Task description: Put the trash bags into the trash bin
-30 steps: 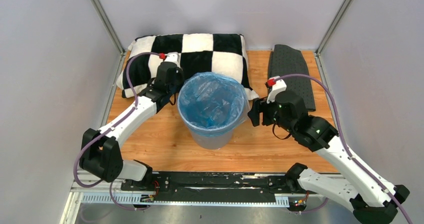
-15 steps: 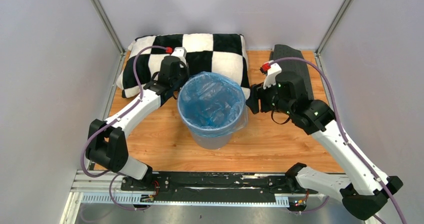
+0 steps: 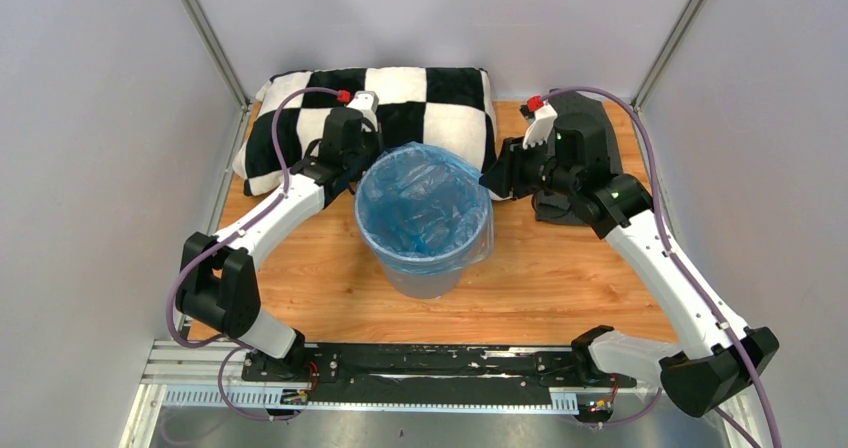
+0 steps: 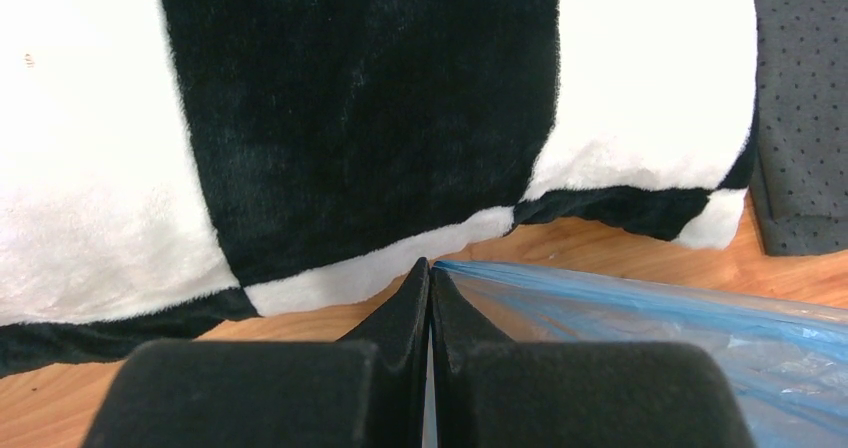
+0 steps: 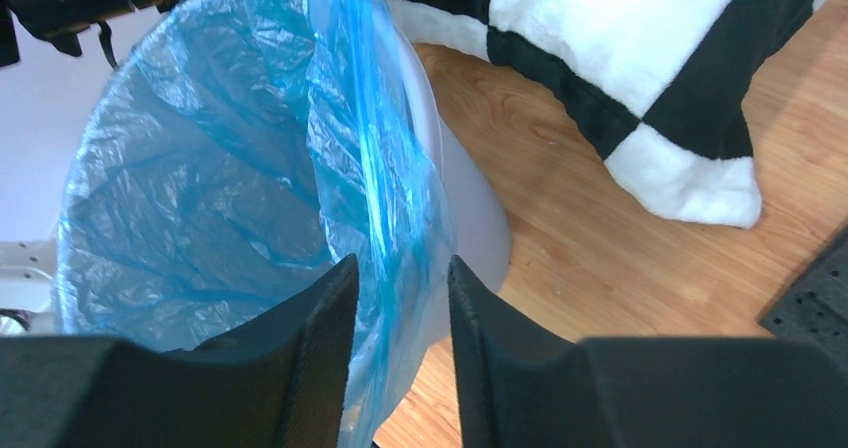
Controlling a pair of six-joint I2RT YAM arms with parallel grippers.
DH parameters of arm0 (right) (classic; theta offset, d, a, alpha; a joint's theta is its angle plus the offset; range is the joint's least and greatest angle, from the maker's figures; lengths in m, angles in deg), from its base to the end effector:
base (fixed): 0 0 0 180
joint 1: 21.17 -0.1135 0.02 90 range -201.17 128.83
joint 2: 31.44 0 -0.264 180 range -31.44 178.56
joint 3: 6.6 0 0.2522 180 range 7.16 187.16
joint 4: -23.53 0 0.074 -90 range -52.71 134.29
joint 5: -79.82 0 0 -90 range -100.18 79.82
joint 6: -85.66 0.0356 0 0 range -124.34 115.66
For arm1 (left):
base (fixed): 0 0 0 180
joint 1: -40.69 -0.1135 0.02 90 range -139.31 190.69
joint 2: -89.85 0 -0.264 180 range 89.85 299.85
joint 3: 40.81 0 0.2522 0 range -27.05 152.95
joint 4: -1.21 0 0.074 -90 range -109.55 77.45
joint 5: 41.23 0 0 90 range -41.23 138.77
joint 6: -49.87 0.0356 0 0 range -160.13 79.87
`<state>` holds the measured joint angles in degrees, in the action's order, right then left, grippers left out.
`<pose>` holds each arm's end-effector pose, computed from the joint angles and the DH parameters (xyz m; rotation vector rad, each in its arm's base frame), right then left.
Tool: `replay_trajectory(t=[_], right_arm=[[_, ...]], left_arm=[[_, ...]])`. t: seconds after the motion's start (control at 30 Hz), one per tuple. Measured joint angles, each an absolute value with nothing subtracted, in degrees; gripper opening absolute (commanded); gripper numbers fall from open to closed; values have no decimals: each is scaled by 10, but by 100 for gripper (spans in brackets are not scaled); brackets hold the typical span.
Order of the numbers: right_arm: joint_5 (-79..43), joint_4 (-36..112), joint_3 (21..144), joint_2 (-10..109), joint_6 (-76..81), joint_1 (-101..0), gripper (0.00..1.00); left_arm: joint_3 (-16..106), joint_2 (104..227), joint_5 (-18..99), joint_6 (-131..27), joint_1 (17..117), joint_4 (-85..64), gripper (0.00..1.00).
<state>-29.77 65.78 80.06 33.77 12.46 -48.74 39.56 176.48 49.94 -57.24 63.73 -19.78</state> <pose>0.2113 0.1238 0.4072 -0.4231 1.9609 0.8373 0.3248 -0.1373 0.2994 0.0943 2.0698 -0.4138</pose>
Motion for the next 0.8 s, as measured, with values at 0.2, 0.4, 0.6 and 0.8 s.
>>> replay_trajectory(t=[0.2,0.4,0.6,0.8], right_arm=[[-323,635,800,342,144,-475,37],[-333,630,791,342,146,-475,32],[-333,629,774,339,146,-475,23],[-333,630,767,335,145,-475,6]], left_arm=[[398,1765,498,-570,637,-197,0],[405,1765,498,-566,637,-198,0],[408,1765,498,-564,637,-198,0],[408,1765,498,-564,637,-199,0]])
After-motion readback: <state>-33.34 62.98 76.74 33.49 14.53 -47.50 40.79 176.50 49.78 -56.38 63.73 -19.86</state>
